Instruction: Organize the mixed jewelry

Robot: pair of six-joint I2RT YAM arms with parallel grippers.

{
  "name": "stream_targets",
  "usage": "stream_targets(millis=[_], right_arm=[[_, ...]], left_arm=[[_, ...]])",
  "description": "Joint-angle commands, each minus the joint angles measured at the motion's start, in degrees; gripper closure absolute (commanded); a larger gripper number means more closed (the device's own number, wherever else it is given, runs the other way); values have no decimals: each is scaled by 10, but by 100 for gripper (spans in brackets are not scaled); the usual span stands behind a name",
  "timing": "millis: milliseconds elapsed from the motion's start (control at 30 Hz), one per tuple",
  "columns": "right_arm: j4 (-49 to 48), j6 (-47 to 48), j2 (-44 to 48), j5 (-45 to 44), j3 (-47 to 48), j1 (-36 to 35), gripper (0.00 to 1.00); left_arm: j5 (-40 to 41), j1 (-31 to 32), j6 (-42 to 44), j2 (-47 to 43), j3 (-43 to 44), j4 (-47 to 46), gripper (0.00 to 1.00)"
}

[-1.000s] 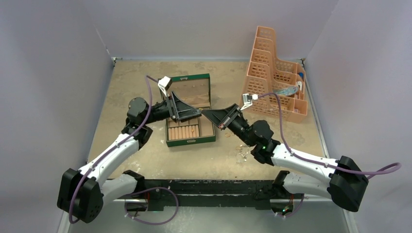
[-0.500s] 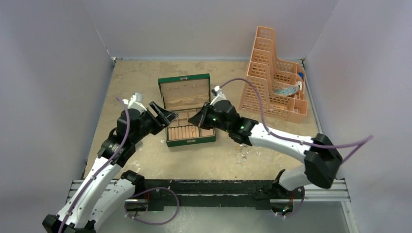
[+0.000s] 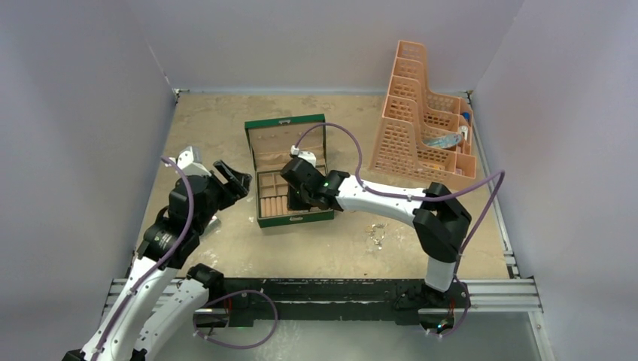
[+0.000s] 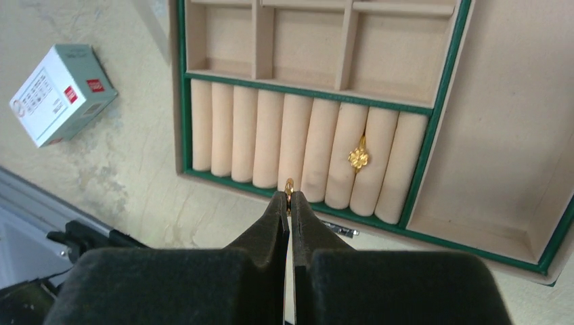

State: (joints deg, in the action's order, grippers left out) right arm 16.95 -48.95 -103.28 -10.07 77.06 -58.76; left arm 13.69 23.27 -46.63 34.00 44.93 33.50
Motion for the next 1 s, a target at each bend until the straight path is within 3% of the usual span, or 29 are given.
stream_targets(millis=[0,600,967], right_arm=[[68,19,-21,-46,59,2,100],[126,7,-68,-99,121,2,100],[101,23,-86,-88,121,2,100]], left_arm=[[-3,-1,27,9,11,-10,31],[-9,-1,22,8,4,-10,30],[-2,-1,22,11,5,-4,31]])
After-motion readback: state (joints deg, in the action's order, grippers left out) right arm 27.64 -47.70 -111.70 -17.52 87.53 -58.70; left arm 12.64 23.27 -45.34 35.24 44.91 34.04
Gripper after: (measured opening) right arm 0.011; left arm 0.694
